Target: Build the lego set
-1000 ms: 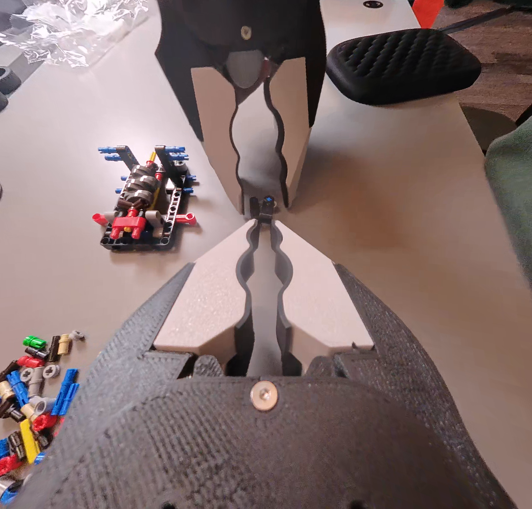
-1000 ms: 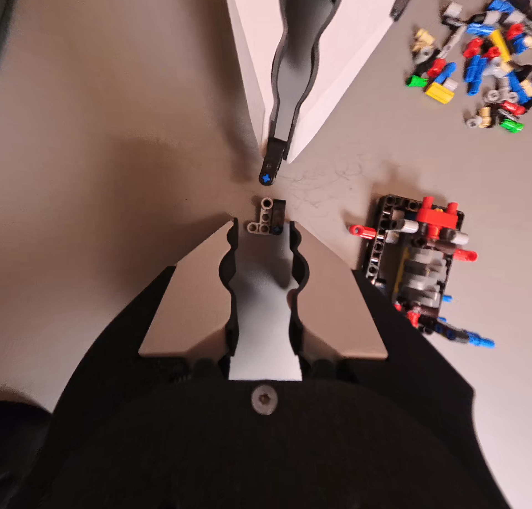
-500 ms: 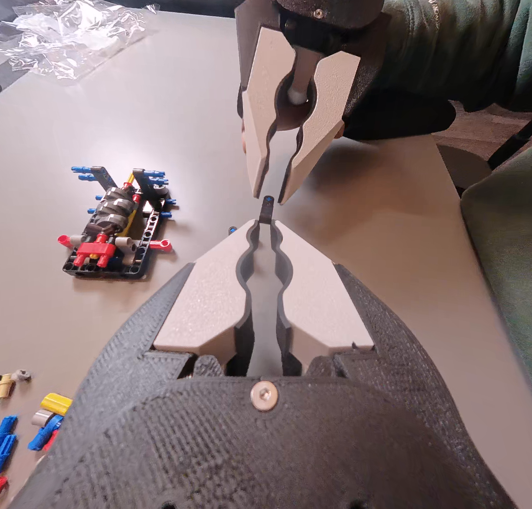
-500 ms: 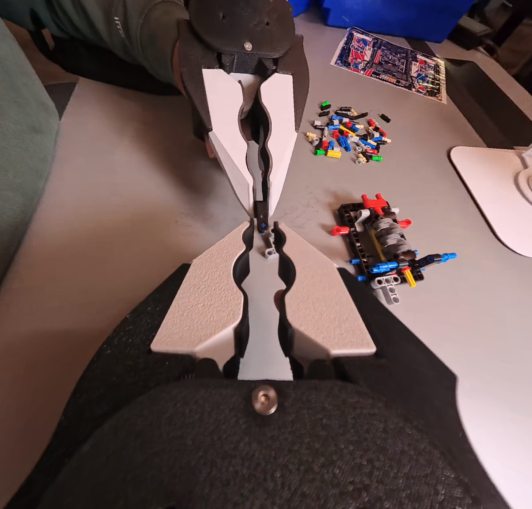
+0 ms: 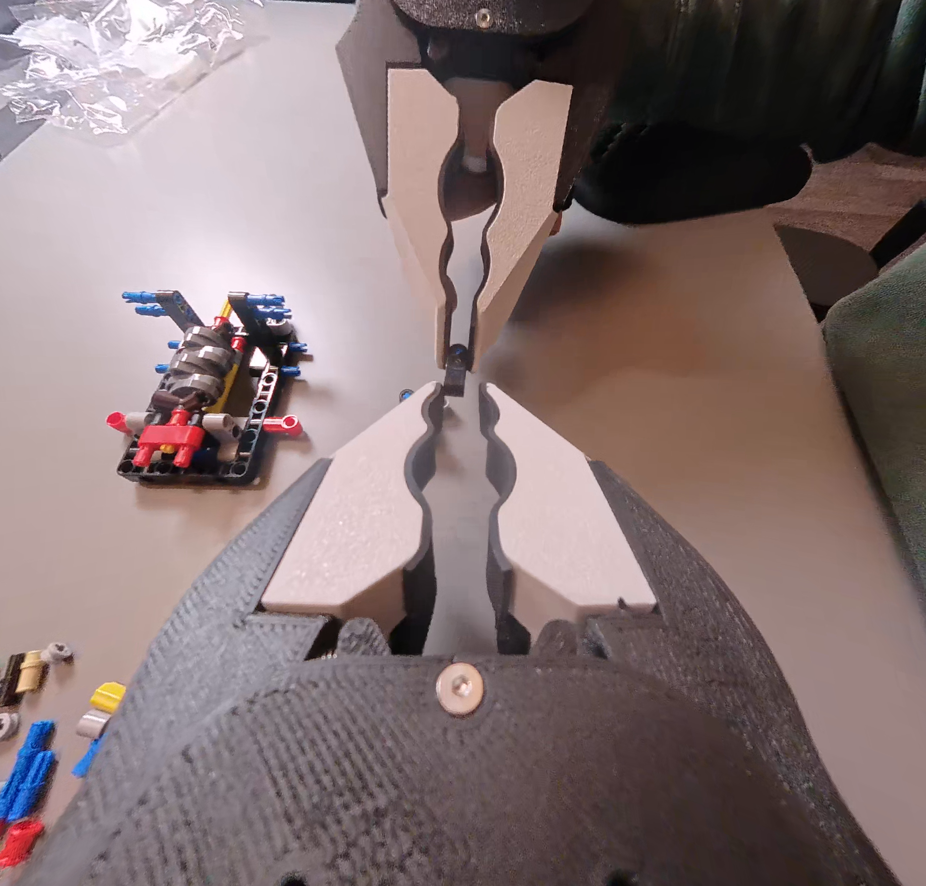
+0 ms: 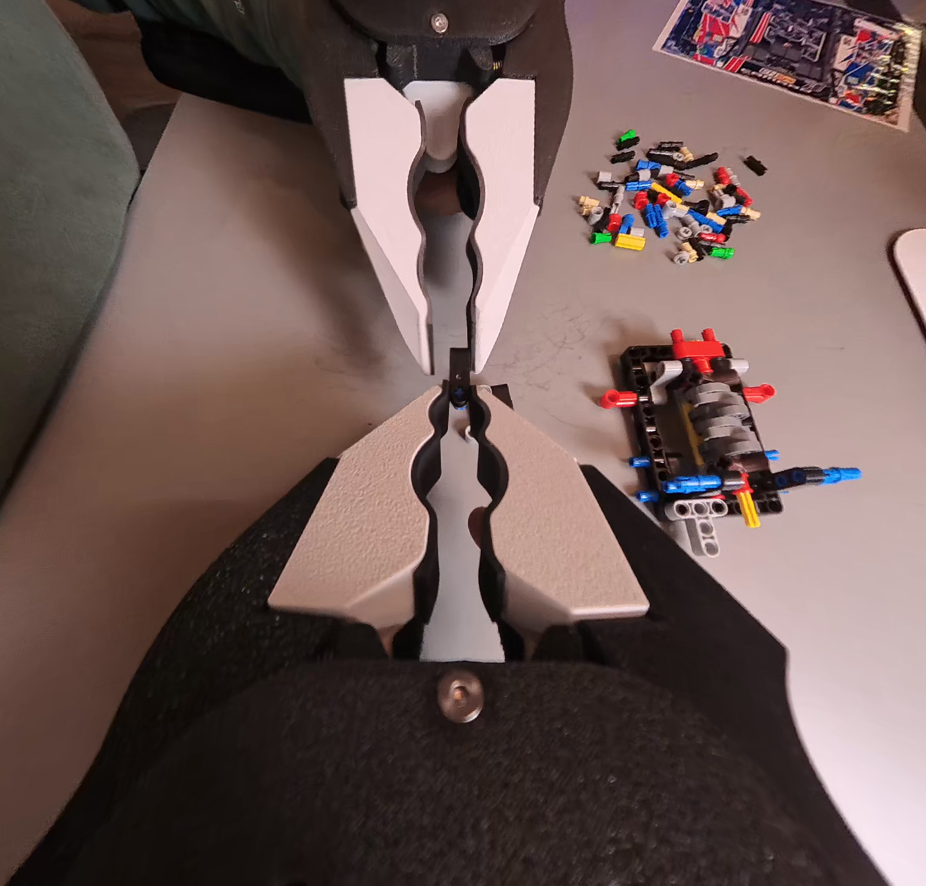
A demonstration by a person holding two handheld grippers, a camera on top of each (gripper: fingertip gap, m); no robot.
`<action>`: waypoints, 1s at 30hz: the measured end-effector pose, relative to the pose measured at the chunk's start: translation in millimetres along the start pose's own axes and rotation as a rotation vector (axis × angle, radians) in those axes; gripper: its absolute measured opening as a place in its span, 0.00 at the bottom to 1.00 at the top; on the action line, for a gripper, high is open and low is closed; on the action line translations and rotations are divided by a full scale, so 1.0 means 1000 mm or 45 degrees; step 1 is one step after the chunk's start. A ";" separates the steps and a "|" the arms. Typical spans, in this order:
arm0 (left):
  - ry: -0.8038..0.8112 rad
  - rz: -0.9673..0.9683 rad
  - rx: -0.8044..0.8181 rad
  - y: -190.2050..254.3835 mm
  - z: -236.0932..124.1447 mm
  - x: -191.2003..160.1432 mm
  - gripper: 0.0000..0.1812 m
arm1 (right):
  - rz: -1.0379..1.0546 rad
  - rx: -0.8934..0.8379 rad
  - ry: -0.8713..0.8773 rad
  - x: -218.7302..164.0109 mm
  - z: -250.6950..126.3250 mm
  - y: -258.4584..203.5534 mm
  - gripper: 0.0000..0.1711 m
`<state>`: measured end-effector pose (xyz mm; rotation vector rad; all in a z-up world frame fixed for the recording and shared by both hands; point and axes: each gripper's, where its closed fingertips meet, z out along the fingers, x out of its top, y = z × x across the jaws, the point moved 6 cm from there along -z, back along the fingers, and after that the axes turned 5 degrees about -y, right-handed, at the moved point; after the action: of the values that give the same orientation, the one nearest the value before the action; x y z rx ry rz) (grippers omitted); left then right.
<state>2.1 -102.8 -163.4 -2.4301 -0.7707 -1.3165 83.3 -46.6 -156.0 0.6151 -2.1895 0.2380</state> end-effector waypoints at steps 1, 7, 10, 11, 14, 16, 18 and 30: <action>-0.005 0.007 0.008 0.000 0.000 -0.001 0.05 | 0.000 0.016 -0.006 -0.001 0.001 0.000 0.03; -0.025 -0.011 -0.002 -0.001 0.002 -0.002 0.04 | 0.023 0.085 -0.038 -0.005 0.006 0.002 0.03; -0.052 -0.031 0.029 -0.005 0.003 -0.003 0.03 | 0.028 0.066 -0.042 -0.007 0.008 0.005 0.03; -0.055 -0.063 0.044 -0.007 0.003 -0.003 0.03 | 0.029 0.036 -0.038 -0.007 0.008 0.007 0.03; -0.061 -0.155 0.031 -0.011 0.002 -0.005 0.03 | 0.040 -0.008 -0.031 -0.009 0.006 0.012 0.05; -0.067 -0.171 0.024 -0.011 0.003 -0.007 0.03 | 0.038 -0.006 -0.049 -0.012 0.004 0.012 0.05; -0.070 -0.165 0.021 -0.010 0.003 -0.007 0.03 | 0.037 0.009 -0.040 -0.012 0.004 0.010 0.05; -0.130 -0.147 0.021 -0.008 0.011 -0.012 0.03 | 0.036 0.024 -0.099 -0.015 0.012 0.008 0.03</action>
<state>-0.2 -95.2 -179.1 -2.4892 -0.9580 -1.2275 79.1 -39.3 -175.1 0.6132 -2.2743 0.2540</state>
